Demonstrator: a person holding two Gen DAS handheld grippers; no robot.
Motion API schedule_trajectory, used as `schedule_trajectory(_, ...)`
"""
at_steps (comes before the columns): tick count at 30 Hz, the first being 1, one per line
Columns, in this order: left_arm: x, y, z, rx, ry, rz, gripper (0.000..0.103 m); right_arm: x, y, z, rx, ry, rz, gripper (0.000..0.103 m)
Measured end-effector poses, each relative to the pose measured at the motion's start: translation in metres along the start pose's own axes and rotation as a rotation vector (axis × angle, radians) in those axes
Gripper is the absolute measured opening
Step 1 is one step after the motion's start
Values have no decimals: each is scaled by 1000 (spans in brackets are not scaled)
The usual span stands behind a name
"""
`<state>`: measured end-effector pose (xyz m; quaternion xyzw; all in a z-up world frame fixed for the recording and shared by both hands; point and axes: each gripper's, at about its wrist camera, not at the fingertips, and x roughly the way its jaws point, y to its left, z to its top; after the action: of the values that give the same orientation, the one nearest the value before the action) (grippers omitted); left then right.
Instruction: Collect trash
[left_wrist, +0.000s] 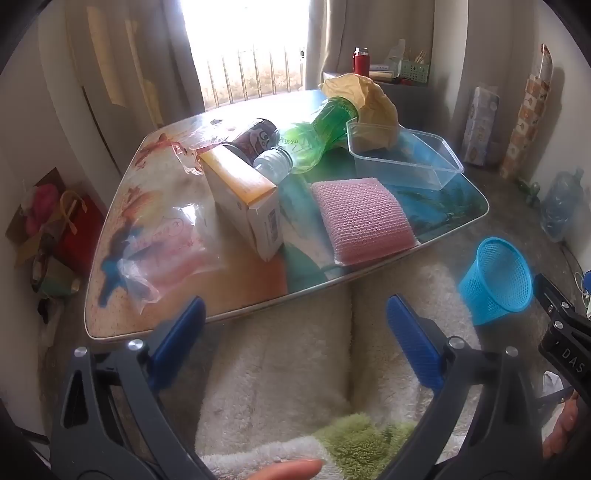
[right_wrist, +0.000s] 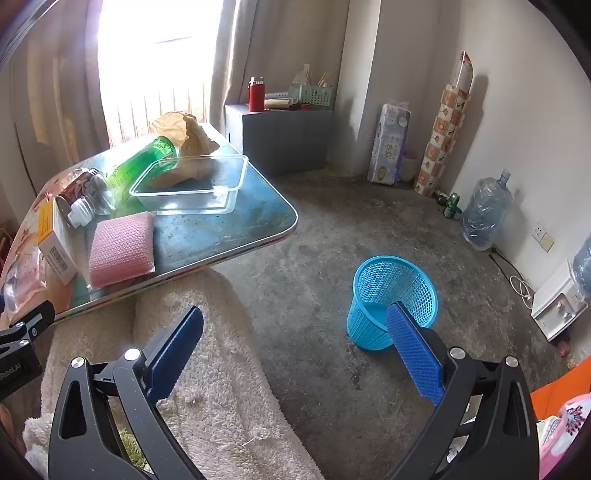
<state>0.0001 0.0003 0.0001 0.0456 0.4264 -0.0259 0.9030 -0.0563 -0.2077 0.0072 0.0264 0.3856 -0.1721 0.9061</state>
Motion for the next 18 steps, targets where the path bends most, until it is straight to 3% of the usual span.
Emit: schedule_trajectory(18, 6, 6, -3, 2, 7, 10, 94, 0, 0, 3, 0, -3, 1, 97)
